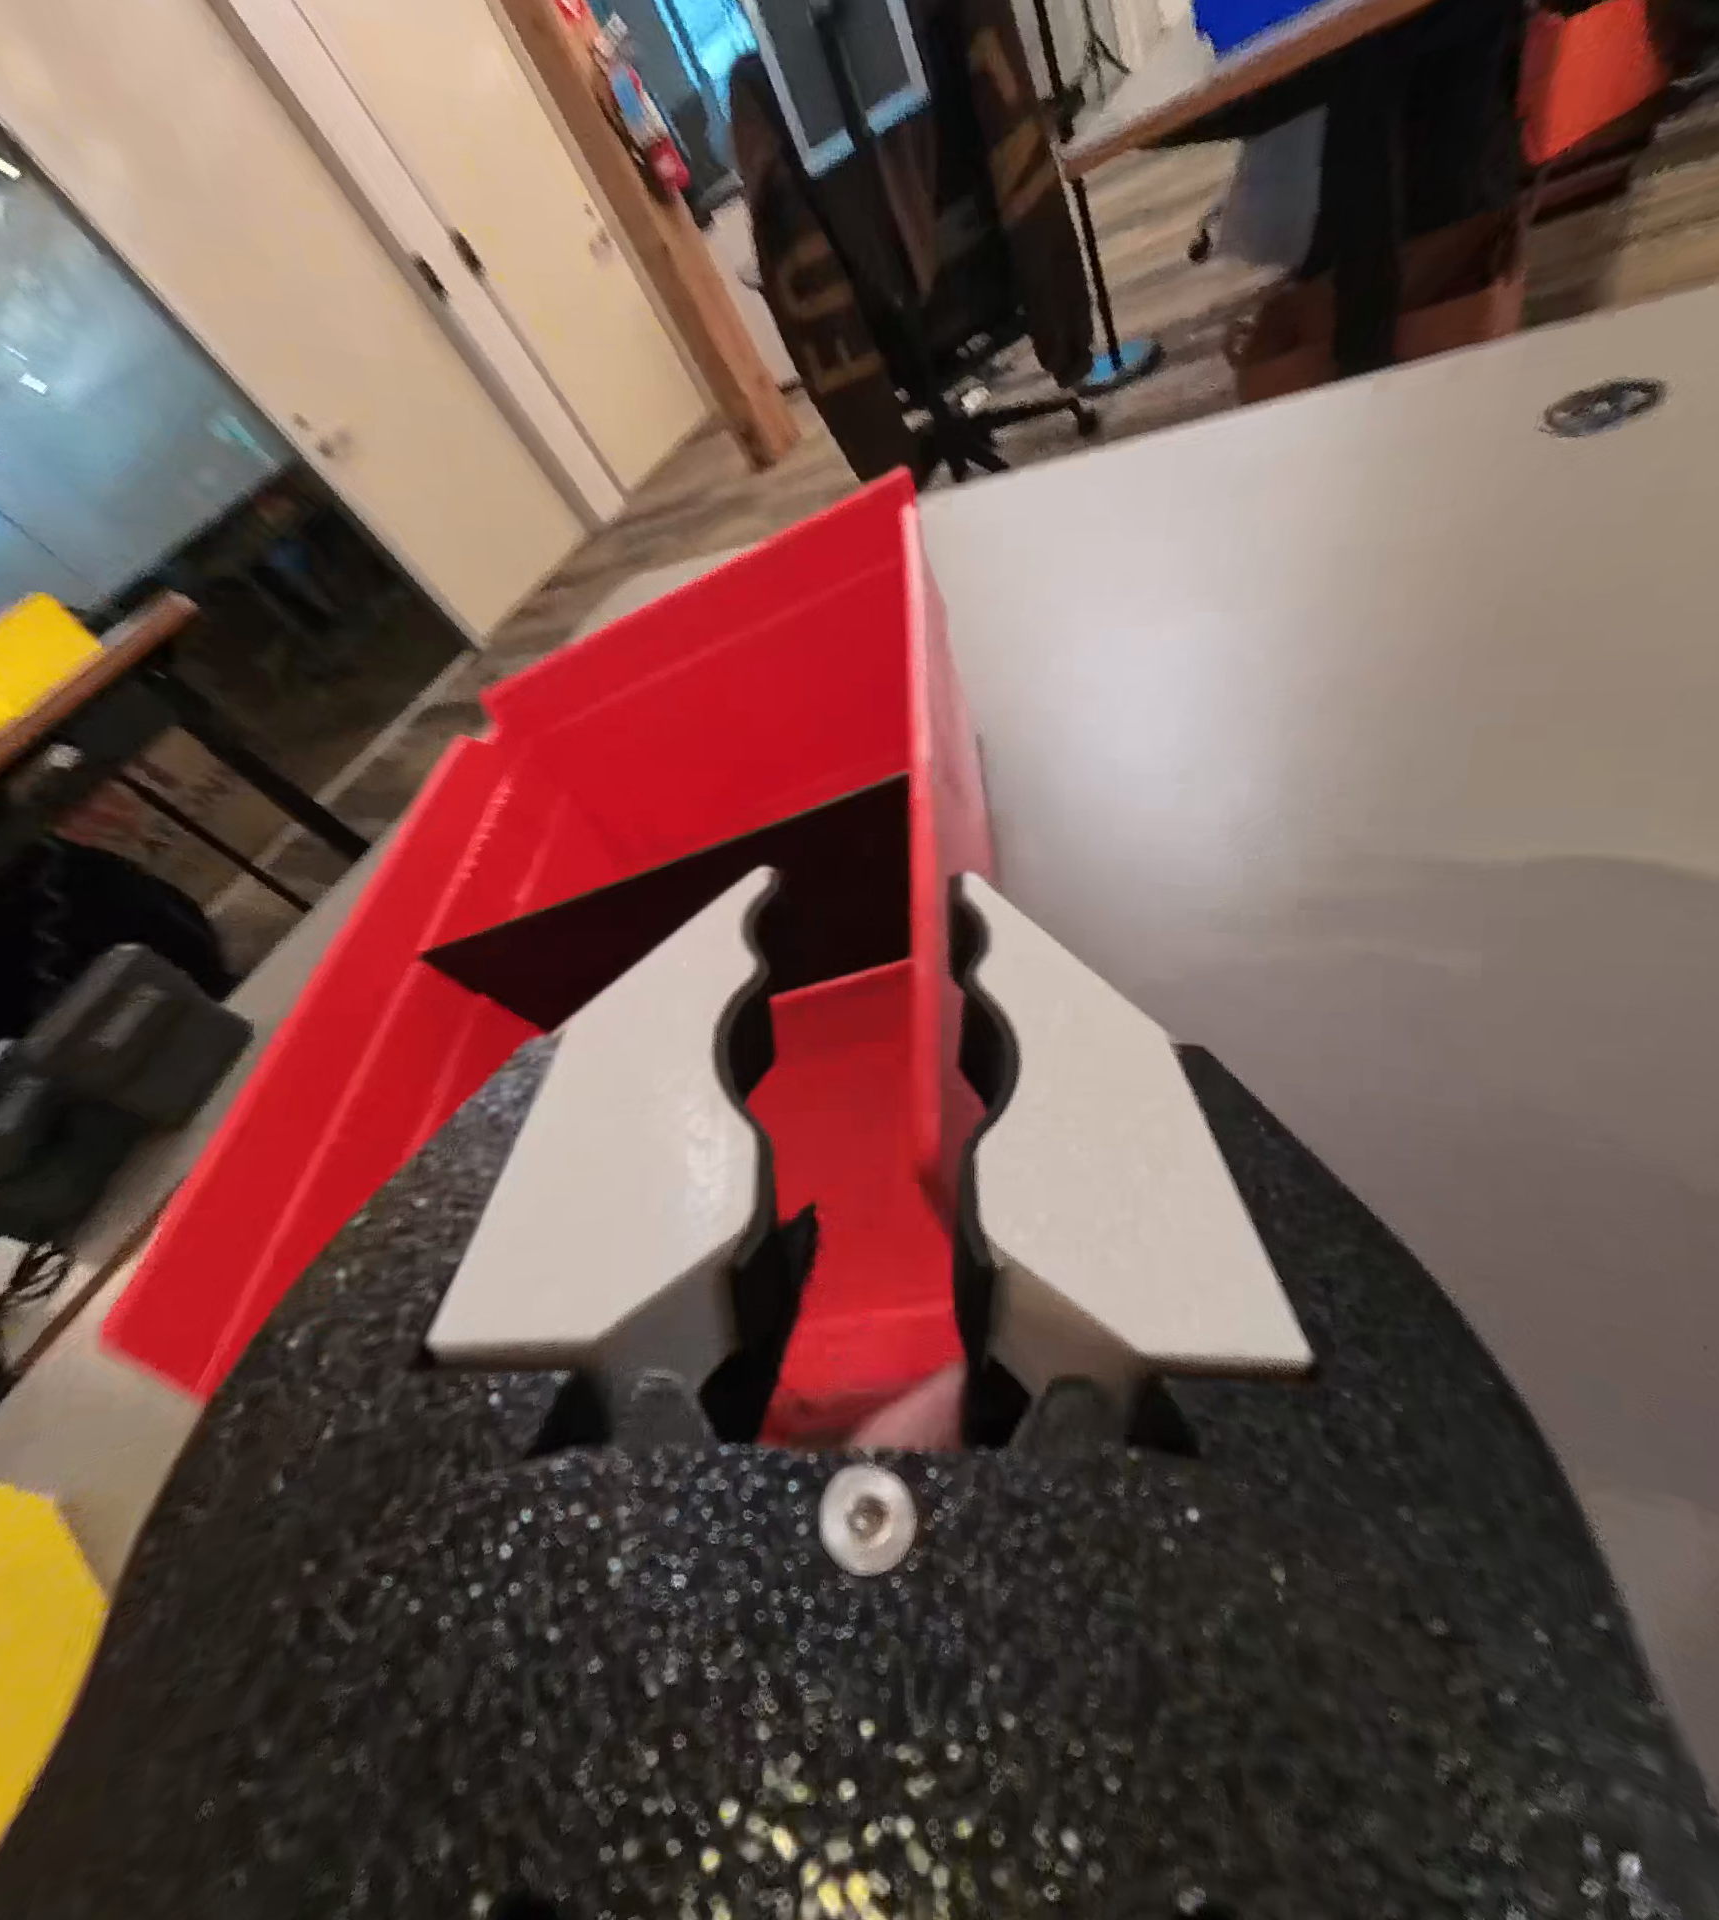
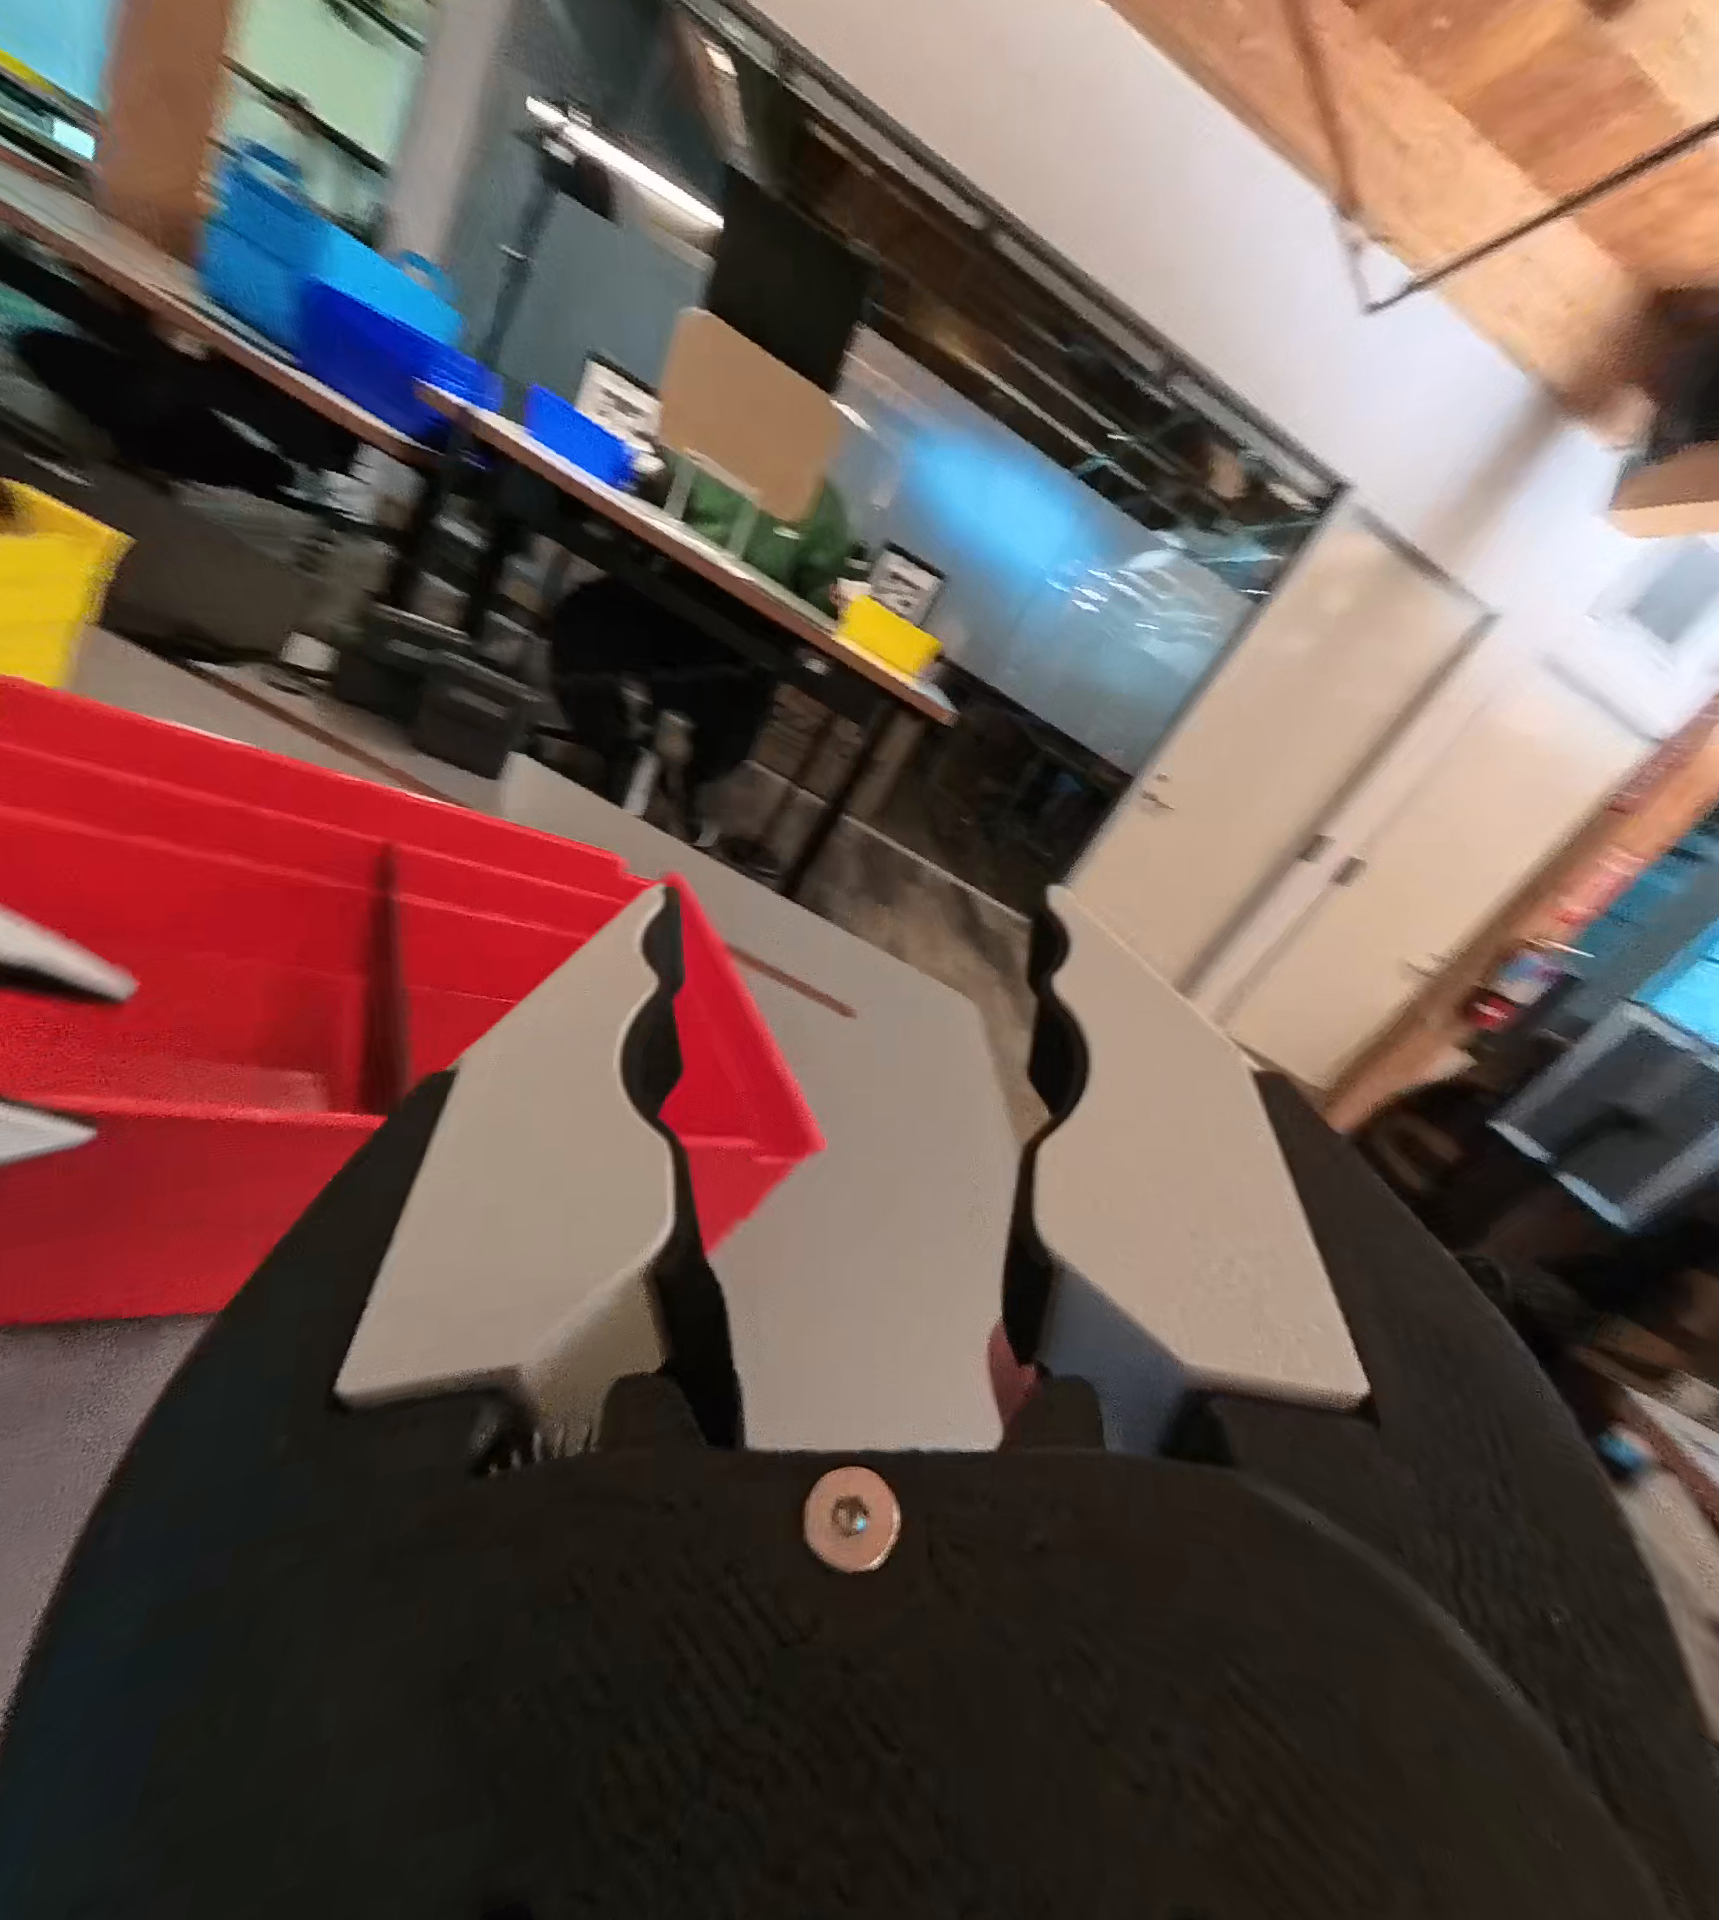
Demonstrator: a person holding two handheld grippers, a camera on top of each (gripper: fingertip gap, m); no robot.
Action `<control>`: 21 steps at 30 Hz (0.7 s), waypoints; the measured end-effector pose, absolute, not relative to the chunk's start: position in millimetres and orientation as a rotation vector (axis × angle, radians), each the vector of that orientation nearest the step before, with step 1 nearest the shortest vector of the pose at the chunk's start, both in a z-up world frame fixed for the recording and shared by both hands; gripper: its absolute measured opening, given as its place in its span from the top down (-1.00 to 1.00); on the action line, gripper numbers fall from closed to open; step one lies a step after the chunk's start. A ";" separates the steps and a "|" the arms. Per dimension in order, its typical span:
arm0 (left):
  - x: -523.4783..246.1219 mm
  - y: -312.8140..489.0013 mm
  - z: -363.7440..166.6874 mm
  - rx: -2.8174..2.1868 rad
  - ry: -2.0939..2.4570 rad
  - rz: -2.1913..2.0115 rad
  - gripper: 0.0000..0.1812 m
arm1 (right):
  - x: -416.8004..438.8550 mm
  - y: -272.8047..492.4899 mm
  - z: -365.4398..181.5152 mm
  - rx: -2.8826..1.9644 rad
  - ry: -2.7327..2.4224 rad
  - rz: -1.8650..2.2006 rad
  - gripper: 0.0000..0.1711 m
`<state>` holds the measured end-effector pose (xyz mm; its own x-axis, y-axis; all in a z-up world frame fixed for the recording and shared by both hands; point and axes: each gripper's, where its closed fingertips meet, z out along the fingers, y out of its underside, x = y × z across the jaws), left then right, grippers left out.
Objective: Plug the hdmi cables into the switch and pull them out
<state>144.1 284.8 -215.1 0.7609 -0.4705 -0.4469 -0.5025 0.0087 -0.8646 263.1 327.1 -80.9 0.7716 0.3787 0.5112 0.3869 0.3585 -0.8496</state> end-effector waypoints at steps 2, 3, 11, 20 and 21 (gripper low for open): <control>123.4 272.2 -203.2 -1.554 0.726 0.050 0.55 | 243.8 316.8 -85.0 -1.232 -0.818 0.114 -0.02; 108.0 267.3 -196.3 -1.515 0.668 0.075 0.55 | 233.6 311.2 -87.6 -1.230 -0.860 0.165 -0.06; 25.5 237.6 -191.5 -1.306 0.417 0.031 -0.08 | 144.4 281.0 -132.9 -1.387 -1.165 0.314 -0.60; 29.0 239.3 -205.0 -1.334 0.491 0.101 0.02 | 92.9 272.7 -210.8 -1.467 -1.511 0.137 -0.60; 29.6 240.1 -206.2 -1.340 0.496 0.106 0.02 | 89.8 271.8 -213.6 -1.472 -1.516 0.150 -0.58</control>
